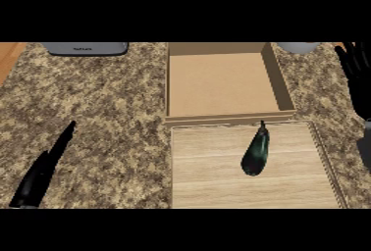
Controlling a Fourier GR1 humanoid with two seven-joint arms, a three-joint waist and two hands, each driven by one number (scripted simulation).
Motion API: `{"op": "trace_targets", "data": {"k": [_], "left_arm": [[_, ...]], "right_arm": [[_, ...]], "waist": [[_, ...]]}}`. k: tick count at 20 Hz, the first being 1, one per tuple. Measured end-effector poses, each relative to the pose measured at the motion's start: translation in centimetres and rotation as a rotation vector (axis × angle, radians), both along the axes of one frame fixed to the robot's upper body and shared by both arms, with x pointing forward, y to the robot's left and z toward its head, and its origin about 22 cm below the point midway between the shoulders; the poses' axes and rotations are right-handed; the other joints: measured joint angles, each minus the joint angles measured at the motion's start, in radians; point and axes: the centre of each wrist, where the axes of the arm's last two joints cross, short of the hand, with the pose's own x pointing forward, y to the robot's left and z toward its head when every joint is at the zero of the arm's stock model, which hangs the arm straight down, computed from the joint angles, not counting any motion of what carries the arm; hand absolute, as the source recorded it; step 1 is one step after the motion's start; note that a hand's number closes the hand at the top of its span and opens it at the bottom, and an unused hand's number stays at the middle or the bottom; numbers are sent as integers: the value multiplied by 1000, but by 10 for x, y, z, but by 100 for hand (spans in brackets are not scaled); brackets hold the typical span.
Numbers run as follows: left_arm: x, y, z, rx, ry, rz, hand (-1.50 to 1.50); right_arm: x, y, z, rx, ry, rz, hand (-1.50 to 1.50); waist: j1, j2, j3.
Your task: Pick the eggplant from the tray and place it in the cardboard box
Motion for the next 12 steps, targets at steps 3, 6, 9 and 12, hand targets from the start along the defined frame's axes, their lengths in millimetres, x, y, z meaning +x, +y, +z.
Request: {"op": "trace_targets", "data": {"k": [3,6,9,12], "left_arm": [[9,12,7,11,-18,55,0],[24,31,20,42,-73,178,0],[27,34,23,42,-88,210,0],[30,41,22,39,-85,264,0]], "right_arm": [[-10,3,-17,15,63,-17,-150],[-30,20,-50,45,165,-29,-150],[-43,3,-58,-349,228,7,-150],[-79,11,-106,-420,297,1,-150]], "waist": [[4,-17,7],[-5,-26,11],[15,-22,0],[-1,-27,8]]}}
